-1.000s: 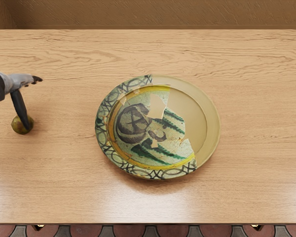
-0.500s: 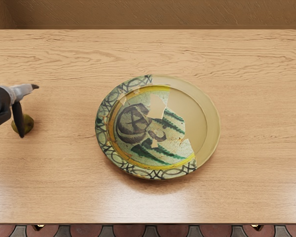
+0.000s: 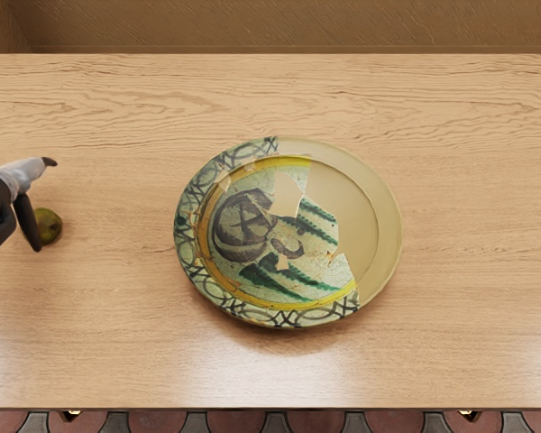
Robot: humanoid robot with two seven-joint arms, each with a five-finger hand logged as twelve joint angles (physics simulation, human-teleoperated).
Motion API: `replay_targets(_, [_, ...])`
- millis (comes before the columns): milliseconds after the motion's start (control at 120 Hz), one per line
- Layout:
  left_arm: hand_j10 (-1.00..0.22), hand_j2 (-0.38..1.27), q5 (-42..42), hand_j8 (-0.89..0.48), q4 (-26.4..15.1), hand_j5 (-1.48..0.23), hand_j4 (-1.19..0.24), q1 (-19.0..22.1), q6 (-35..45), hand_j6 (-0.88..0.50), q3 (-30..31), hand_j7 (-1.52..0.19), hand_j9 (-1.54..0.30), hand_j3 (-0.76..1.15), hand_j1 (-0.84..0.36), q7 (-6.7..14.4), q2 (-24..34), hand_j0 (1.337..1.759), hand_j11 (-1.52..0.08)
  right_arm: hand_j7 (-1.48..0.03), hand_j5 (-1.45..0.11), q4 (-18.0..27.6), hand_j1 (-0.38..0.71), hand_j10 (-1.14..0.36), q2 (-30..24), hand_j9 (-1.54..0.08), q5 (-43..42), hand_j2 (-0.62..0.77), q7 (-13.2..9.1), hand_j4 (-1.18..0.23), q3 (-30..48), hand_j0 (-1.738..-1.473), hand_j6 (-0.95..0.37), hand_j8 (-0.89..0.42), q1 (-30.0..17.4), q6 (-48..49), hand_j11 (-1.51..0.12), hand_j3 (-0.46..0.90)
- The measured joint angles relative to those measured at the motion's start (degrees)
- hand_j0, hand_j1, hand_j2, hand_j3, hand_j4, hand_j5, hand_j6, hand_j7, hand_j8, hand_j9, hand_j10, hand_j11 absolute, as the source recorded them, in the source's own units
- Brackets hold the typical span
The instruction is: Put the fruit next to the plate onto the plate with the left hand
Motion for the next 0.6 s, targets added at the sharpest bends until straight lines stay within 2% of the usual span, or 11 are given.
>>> replay_targets(367, [-0.30,0.06,0.01,-0.30,0.00,-0.38,-0.30,1.23,0.13,-0.30,-0.02,-0.38,-0.38,0.00,0.00,0.00,-0.10,1.658,-0.38,-0.03,-0.03,0.00,-0.32,-0.02,0.00,-0.03,0.00,0.00,-0.01,-0.02,0.00,-1.658,-0.02,-0.02,-0.01,0.00,-0.03,0.00])
replay_targets(600, [-0.35,0.07,0.00,-0.36,0.00,-0.46,-0.35,2.11,0.13,-0.36,-0.07,-0.46,-0.46,0.00,-0.07,0.00,-0.13,1.658,-0.46,-0.03,-0.03,0.00,-0.32,-0.02,0.00,-0.03,0.00,0.00,-0.01,-0.02,0.00,-1.658,-0.02,-0.02,-0.01,0.00,-0.03,0.00])
